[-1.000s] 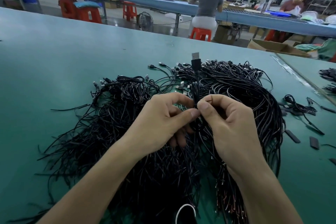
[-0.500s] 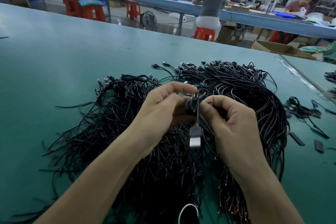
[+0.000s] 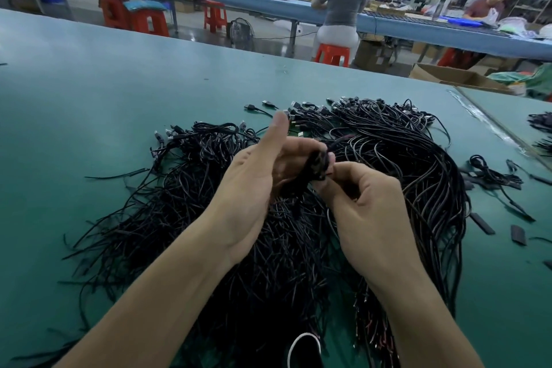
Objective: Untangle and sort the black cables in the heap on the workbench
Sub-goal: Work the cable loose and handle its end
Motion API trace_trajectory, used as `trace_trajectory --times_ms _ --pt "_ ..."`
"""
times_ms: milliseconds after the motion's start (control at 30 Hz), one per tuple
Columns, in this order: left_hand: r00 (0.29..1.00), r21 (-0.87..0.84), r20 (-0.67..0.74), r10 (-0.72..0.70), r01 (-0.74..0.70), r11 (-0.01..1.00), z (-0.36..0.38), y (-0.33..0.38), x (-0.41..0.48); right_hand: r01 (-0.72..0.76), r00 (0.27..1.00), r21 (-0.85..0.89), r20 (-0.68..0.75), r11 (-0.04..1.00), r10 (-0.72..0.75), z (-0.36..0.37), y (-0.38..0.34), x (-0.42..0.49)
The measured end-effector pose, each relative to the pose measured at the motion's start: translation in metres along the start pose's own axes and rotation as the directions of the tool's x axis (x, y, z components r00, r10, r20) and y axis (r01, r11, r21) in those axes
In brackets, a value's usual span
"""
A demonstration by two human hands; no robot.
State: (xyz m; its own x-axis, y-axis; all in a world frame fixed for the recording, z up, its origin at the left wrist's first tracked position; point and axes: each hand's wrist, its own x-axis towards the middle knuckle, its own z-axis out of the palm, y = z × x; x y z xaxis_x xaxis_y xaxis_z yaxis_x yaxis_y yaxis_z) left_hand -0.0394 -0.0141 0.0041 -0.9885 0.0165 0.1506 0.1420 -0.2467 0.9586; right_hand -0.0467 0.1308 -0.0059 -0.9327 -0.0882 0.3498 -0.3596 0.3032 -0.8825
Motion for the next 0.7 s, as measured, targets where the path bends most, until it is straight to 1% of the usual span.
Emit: trace_trajectory --times_ms 67,133,200,267,300,333,367,433,467,533,600,700 --pt "0.999 0.051 0.035 0.028 -0.03 0.998 0.0 0.0 0.0 -0.015 1.0 -0.007 -0.01 1.0 0.015 0.001 0.002 0.0" --pt "0.998 0.143 0.036 0.043 -0.048 0.989 0.002 -0.001 0.0 -0.014 1.0 -0.011 -0.018 1.0 0.013 0.001 0.003 -0.001" --pt "0.998 0.252 -0.003 0.07 -0.067 0.965 0.001 -0.007 0.001 -0.025 0.999 0.015 -0.038 1.0 0.025 0.0 0.002 0.0" --pt "0.992 0.412 -0.055 0.115 -0.083 0.908 -0.003 -0.013 0.003 -0.038 0.997 0.06 -0.064 0.997 0.042 -0.003 0.002 0.002" --pt "0.989 0.475 -0.08 0.126 -0.073 0.877 -0.006 -0.016 0.003 -0.04 0.996 0.082 -0.077 0.996 0.046 -0.005 0.002 0.003" --pt "0.991 0.506 -0.082 0.107 -0.052 0.861 -0.008 -0.018 0.004 -0.045 0.995 0.109 -0.085 0.993 0.054 -0.006 0.001 0.003" --pt "0.997 0.522 -0.054 0.055 -0.018 0.853 -0.009 -0.018 0.004 -0.056 0.994 0.141 -0.081 0.988 0.068 -0.007 0.0 0.003" --pt "0.995 0.547 0.064 -0.08 0.032 0.837 -0.009 -0.017 0.004 -0.1 0.993 0.221 -0.046 0.97 0.113 -0.007 -0.001 0.003" --pt "0.985 0.539 0.127 -0.117 0.03 0.842 -0.009 -0.016 0.004 -0.138 0.989 0.267 -0.021 0.954 0.149 -0.006 -0.001 0.002" --pt "0.972 0.47 0.2 -0.123 0.015 0.883 -0.01 -0.015 0.004 -0.222 0.973 0.34 0.022 0.914 0.228 -0.004 -0.001 0.001" --pt "0.976 0.437 0.2 -0.087 -0.01 0.899 -0.012 -0.014 0.005 -0.272 0.96 0.367 0.042 0.89 0.276 -0.001 0.0 0.001" --pt "0.994 0.421 0.101 -0.032 -0.013 0.907 -0.02 -0.015 0.009 -0.288 0.952 0.449 0.038 0.846 0.304 0.002 0.0 0.001"
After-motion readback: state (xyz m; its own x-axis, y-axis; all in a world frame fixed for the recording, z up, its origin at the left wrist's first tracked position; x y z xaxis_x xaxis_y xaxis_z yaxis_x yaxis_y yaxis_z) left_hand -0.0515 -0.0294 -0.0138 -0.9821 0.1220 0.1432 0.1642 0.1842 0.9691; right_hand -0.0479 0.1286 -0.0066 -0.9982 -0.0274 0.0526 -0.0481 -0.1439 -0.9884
